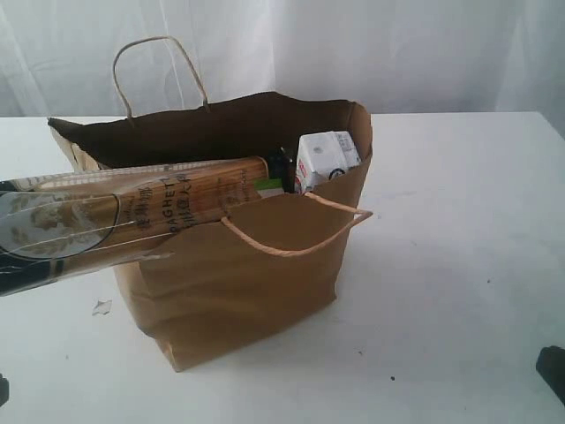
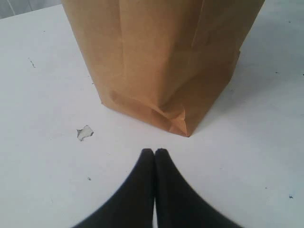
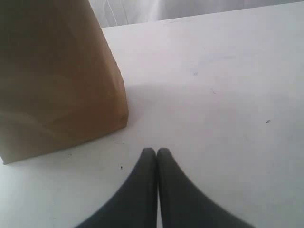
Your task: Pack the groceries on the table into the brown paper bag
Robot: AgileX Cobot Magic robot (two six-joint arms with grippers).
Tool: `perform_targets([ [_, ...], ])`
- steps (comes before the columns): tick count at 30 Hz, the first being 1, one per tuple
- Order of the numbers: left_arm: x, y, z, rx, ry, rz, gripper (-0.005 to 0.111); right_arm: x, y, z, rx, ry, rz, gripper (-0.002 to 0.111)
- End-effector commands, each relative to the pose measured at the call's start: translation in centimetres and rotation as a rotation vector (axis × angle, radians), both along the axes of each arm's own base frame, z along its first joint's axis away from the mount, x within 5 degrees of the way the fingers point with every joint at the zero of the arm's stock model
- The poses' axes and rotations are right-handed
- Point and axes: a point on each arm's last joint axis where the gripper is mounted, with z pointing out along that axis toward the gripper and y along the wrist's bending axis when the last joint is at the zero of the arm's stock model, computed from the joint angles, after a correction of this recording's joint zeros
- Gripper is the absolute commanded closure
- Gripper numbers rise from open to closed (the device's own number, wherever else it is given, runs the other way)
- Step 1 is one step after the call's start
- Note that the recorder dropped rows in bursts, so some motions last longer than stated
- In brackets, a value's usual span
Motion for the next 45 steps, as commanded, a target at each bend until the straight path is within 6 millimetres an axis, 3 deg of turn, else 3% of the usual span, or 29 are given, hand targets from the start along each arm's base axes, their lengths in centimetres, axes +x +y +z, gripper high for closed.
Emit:
perform_targets([
  [1,-0.05,-0.01,-0.08,-0.011,0.002,-0.001,0.107,0.03,-0.03,0.01,-0.001,-0.019,-0.004,0.108],
  [45,-0.05,-0.01,-0.08,-0.011,0.002,-0.001,0.107,0.12,-0.25,0.02,-0.074,-0.052,-0.009,0.108],
])
